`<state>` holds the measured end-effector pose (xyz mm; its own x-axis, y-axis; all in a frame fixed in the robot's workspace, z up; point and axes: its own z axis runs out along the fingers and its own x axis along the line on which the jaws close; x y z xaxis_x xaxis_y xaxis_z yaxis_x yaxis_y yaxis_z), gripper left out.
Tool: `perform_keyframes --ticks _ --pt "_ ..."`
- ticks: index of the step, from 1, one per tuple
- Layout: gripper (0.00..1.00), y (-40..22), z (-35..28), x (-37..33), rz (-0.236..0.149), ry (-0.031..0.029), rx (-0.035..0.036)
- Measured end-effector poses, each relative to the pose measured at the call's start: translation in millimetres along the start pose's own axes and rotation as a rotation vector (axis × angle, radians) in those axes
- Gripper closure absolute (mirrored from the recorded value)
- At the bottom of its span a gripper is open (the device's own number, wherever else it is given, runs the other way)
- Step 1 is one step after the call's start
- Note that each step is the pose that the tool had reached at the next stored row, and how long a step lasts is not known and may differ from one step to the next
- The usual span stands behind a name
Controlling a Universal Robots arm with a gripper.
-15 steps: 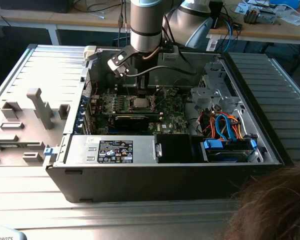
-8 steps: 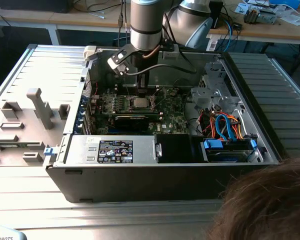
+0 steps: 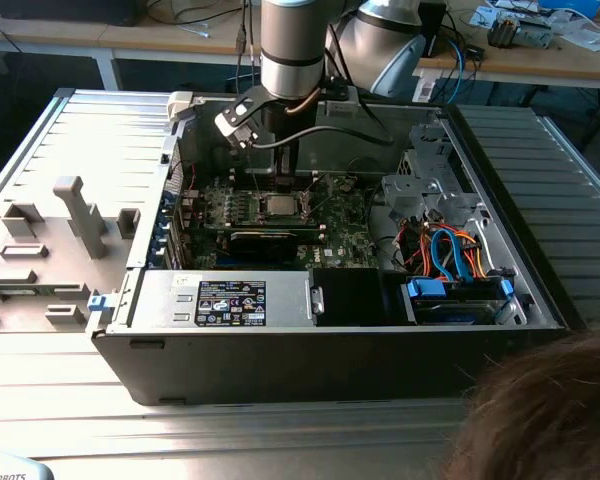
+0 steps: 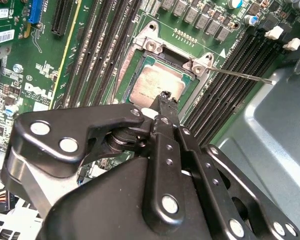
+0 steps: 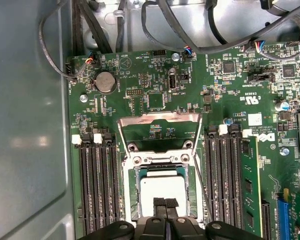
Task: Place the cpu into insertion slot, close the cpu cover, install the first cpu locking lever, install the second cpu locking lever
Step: 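Place the cpu into insertion slot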
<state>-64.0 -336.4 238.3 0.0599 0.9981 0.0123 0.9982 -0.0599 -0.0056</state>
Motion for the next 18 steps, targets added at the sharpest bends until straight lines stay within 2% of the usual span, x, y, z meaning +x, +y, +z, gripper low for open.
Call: perform_keyframes --ticks 4,10,15,18 --pt "0.89 0.0 -7.0 0.1 0.000 0.0003 0.0000" --pt "0.89 -0.1 -23.8 0.3 0.000 0.0013 0.0000" --pt "0.89 -0.2 -30.6 0.4 0.000 0.0046 0.0003" --pt "0.89 -0.1 -30.6 0.4 0.000 0.0068 0.0003"
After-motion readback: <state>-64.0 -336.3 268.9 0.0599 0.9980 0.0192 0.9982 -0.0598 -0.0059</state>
